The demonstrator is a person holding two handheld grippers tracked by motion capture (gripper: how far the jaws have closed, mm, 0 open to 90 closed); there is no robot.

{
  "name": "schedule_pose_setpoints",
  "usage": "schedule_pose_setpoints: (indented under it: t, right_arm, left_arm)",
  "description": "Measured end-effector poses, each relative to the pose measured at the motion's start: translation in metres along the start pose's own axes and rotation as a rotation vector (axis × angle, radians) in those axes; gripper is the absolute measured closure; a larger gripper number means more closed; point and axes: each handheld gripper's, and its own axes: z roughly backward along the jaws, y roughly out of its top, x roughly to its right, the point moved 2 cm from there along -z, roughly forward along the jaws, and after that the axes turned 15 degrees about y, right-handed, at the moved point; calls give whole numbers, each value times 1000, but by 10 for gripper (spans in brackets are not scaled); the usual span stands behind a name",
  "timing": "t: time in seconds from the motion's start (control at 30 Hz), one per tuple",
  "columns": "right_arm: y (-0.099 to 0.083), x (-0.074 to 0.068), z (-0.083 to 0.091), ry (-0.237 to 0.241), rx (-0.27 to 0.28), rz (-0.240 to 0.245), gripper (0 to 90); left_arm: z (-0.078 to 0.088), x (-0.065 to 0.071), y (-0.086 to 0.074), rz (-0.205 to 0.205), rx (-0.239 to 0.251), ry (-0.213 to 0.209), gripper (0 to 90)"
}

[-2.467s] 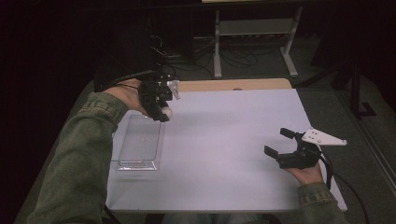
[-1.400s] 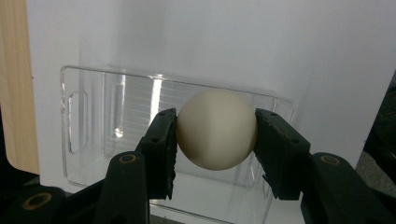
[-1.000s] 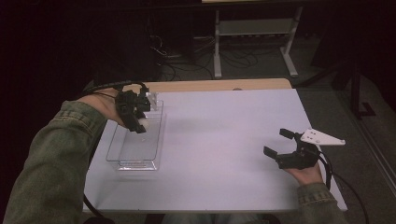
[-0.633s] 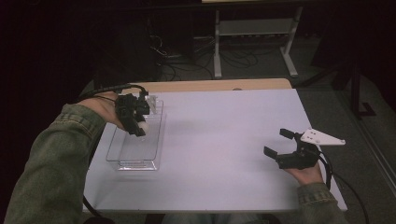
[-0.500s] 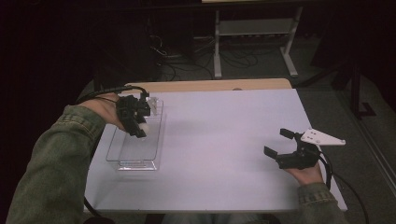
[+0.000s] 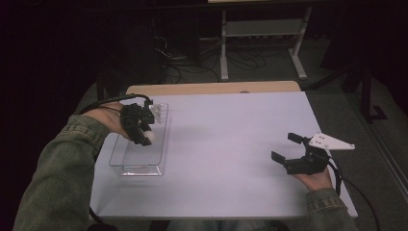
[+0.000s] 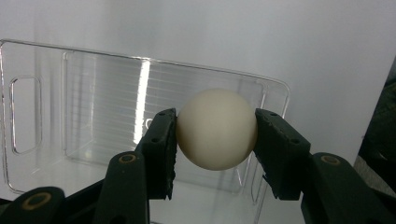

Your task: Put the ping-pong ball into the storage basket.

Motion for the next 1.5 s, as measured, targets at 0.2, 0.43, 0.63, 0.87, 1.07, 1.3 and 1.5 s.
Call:
schedule_pose_setpoints:
  t: [0.2, 0.43, 0.63, 0.87, 1.07, 1.3, 1.5]
  right_arm:
    - [-1, 0, -1, -1, -5, -6, 0]
    - [-1, 0, -1, -2, -7, -3, 0]
    - [-1, 0, -1, -1, -8, -3, 0]
    - [-1, 0, -1, -1, -13, 0, 0]
    - [-1, 0, -1, -1, -13, 1, 0]
    - [-1, 0, -1, -4, -15, 0, 0]
    - [-2, 0, -1, -3, -17, 1, 0]
  left_arm:
    - [-6, 1, -3, 7, 6, -11, 506]
    - [-14, 4, -6, 8, 3, -11, 506]
    - [-19, 5, -7, 16, 6, -20, 506]
    - [-29, 8, -9, 16, 6, -34, 506]
    - [-36, 9, -9, 22, 13, -41, 506]
    - [-45, 10, -11, 19, 7, -47, 506]
    - [-52, 11, -10, 15, -10, -50, 506]
